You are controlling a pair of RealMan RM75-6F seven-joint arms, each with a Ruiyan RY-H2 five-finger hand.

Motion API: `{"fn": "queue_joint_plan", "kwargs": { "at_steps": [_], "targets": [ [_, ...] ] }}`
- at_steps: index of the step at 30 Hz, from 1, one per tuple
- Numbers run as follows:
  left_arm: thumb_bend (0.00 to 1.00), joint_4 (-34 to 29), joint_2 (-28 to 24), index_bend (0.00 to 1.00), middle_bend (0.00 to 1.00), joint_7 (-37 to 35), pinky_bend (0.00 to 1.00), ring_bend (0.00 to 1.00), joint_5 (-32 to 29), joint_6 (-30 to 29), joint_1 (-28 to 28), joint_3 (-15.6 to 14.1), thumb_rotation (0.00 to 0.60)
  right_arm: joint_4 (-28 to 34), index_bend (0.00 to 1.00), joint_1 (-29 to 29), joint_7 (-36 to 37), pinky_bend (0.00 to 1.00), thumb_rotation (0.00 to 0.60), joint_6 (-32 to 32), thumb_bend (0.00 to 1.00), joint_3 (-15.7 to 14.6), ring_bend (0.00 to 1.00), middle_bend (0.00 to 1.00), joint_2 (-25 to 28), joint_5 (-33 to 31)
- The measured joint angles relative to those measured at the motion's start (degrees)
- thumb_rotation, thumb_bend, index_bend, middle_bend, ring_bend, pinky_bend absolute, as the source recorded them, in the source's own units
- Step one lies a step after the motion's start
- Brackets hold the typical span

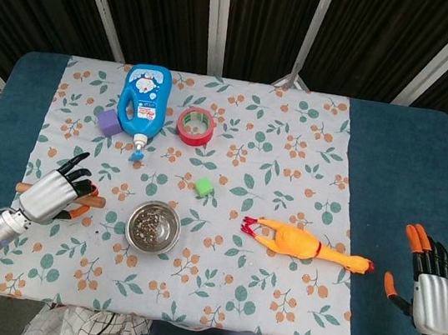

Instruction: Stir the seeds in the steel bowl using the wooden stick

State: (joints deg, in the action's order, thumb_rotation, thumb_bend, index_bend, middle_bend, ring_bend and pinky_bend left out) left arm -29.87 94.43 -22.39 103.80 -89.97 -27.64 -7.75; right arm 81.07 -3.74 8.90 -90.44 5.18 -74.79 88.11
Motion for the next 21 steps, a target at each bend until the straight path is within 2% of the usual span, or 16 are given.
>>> {"fn": "queue_joint_plan", "kwargs": {
  "at_steps": [6,8,11,14,17,21],
  "targets": [
    [0.74,0.9,0.6,0.56,0.73,0.5,0.04,0.30,0.9,1.9,0.3,-1.9,0.600,0.0,0.00,0.0,0.0,0.00,0.600,0.0,0.45,0.0,0.00,0.08,0.0,-0.1],
    [0.66,0.9,0.5,0.54,0.71,0.6,0.03,0.30,1.1,2.3,0.3,-2.3,0.600,0.0,0.00,0.0,0.0,0.00,0.600,0.0,0.45,0.0,0.00,0.08,0.0,-0.1],
    [0.53,0.8,0.3,0.51,0.66,0.6,0.03,0.30,1.1,3.1,0.5,-2.6,0.600,0.1,0.00,0.0,0.0,0.00,0.600,0.1,0.45,0.0,0.00,0.08,0.1,-0.1],
    [0.43,0.2,0.2,0.45,0.56,0.5,0.01,0.27,0.7,4.0,0.6,-2.7,0.600,0.1,0.00,0.0,-0.1,0.00,0.600,0.2,0.45,-0.1,0.00,0.08,0.1,-0.1],
    [0.38,-1.1,0.1,0.40,0.47,0.4,0.00,0.23,-0.1,4.6,0.8,-2.4,0.600,0.2,0.00,0.1,-0.2,0.00,0.600,0.2,0.45,-0.1,0.00,0.08,0.2,-0.1],
    [0.36,-4.2,-0.6,0.36,0.43,0.4,0.00,0.22,-1.0,5.5,0.9,-2.0,0.600,0.2,0.00,0.1,0.0,0.00,0.600,0.1,0.45,-0.1,0.00,0.08,0.2,0.0]
  ]
}}
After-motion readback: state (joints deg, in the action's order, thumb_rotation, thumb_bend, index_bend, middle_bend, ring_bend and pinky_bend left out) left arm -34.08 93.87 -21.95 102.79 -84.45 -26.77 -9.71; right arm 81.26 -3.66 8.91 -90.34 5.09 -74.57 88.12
